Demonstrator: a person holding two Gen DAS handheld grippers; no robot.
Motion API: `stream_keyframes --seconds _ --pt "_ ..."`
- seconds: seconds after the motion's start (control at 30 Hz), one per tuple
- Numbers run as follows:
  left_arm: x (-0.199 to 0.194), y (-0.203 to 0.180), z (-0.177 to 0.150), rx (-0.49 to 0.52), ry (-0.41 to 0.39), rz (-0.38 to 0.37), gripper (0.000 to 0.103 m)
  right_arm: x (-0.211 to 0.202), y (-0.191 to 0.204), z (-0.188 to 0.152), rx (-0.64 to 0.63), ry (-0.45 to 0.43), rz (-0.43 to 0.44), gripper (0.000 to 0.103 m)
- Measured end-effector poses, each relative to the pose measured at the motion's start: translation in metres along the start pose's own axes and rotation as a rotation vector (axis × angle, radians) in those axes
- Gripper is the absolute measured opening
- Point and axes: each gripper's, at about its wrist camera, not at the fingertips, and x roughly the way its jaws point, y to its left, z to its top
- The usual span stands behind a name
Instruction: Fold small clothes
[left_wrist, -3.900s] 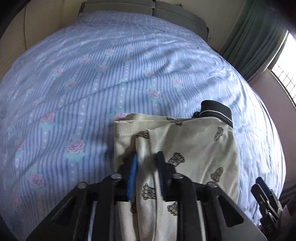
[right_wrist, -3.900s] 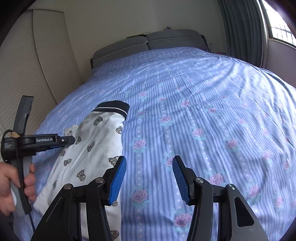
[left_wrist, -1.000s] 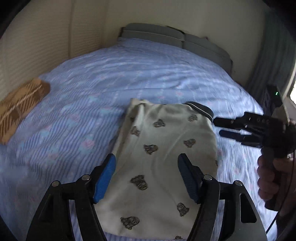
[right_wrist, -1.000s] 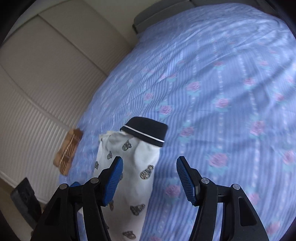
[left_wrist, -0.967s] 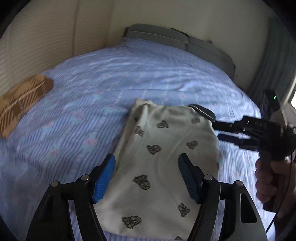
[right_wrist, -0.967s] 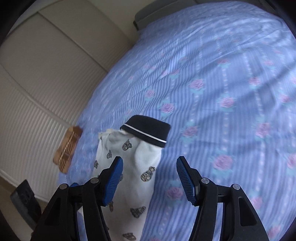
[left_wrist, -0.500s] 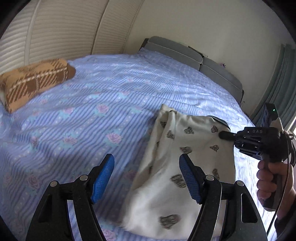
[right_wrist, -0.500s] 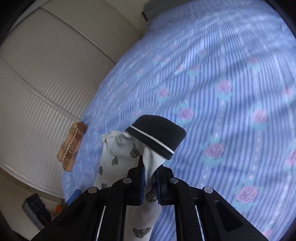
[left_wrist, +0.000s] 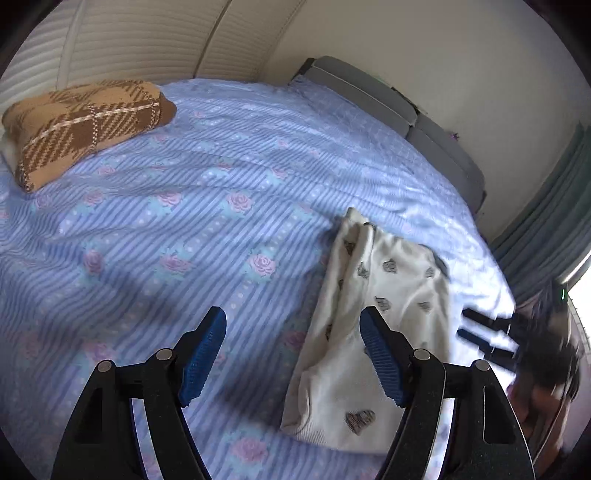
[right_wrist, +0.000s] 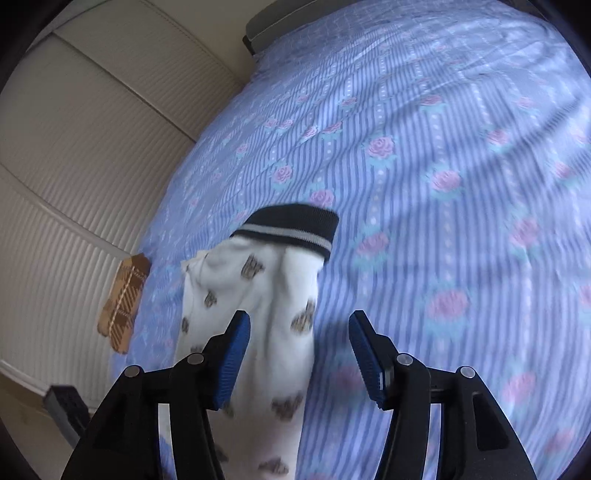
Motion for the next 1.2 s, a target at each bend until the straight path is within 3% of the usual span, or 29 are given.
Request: stream_keyframes --seconds 0.3,0.5,0.6,0.83,1.1,1.2 --pt "-0.015 0.017 -0.046 -0.037 0.166 -0.106 0.074 -0.069 0.023 -0.098 0.038 -0.066 -0.034 0.057" --pt "-0.010 0.011 -0.059 -0.045 0.151 -0.114 0.073 -0.105 0.027 -0.133 0.091 -0.117 -0.028 0.057" --pt "-0.004 0.010 -0.061 -0.068 0.150 -0.116 0.065 -0.109 0.032 -0.138 0.068 -0.111 -0.060 0.057" --pt "0.008 0.007 -0.063 -0.168 0.134 -0.118 0.050 -0.097 0.025 -0.111 -0.016 -0.098 -0.102 0.057" --pt "0.013 0.009 -0.069 -0.306 0.100 -0.127 0.050 -0.031 0.008 -0.038 -0.038 0.002 0.019 0.057" --pt "0.014 0.009 -0.070 -0.334 0.107 -0.110 0.043 -0.010 -0.005 -0.014 -0.008 0.035 0.062 0.057"
